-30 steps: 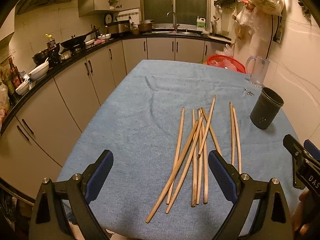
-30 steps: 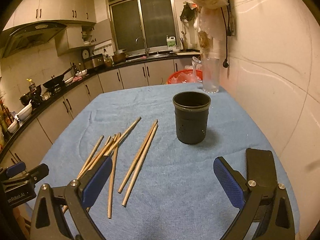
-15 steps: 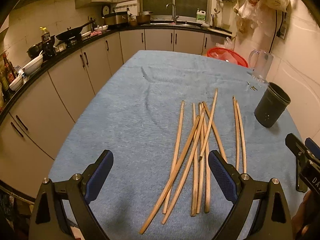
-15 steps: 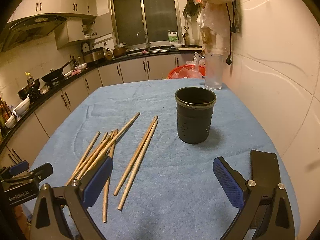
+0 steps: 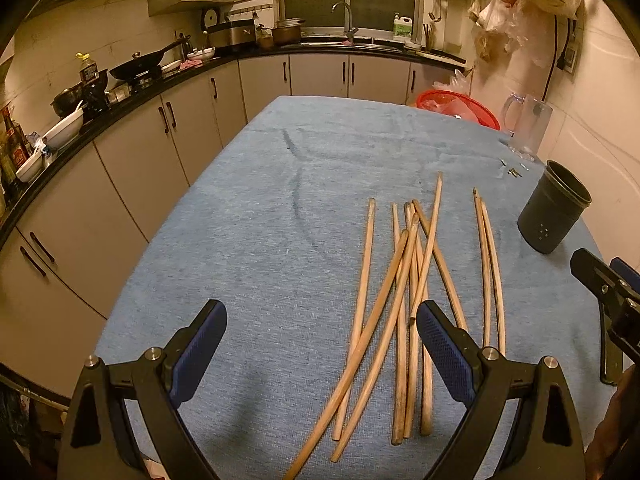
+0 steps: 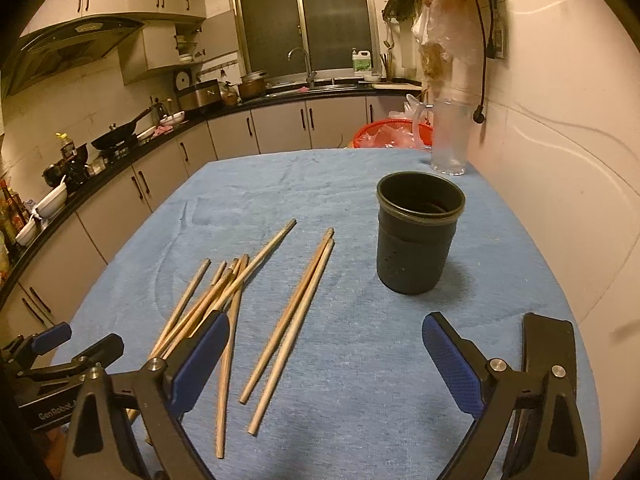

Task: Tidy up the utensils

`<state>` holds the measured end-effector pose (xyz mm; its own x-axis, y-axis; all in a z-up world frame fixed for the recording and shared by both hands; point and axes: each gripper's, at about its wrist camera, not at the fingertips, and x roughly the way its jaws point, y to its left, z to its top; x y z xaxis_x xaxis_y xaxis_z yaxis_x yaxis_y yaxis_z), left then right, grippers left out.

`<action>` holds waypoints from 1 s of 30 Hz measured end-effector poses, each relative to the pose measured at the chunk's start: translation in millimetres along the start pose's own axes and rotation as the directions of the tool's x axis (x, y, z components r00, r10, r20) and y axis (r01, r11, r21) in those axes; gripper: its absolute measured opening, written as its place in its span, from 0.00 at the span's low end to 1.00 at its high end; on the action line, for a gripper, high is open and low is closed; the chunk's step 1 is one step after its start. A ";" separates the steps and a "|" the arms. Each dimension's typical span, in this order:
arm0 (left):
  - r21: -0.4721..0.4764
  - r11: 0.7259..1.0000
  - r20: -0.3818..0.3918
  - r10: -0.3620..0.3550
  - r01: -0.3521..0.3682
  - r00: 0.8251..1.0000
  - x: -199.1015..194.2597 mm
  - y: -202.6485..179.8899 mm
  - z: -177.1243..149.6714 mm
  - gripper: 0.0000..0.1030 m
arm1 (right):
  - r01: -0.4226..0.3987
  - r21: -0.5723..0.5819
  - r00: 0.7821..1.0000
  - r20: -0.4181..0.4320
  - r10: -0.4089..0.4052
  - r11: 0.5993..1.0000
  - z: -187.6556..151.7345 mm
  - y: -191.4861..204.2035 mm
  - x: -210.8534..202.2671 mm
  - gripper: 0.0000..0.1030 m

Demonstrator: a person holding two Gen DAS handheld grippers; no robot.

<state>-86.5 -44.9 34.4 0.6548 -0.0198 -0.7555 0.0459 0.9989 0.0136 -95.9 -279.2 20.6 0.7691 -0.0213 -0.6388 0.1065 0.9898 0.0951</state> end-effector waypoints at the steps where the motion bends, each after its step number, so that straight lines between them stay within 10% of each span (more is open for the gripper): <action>1: 0.000 1.000 0.000 -0.001 0.001 1.000 -0.1 0.0 -0.4 0.93 | -0.001 0.000 1.000 0.004 0.001 1.000 0.2 0.9 -1.4 0.95; 26: -0.025 0.999 -0.014 -0.021 0.021 1.000 3.0 12.0 -2.0 0.93 | 0.004 0.019 0.999 -0.042 -0.003 1.000 -2.6 -2.1 5.9 0.95; 30: -0.007 0.990 -0.106 -0.141 0.141 0.984 23.7 30.5 8.6 0.93 | 0.006 0.009 0.998 -0.059 -0.006 1.000 -2.1 -0.8 11.6 0.91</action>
<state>-63.1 -15.3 22.6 0.5581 -0.1560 -0.8150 0.1324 0.9863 -0.0981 -88.4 -279.9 11.6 0.7302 -0.0186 -0.6830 0.1167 0.9883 0.0979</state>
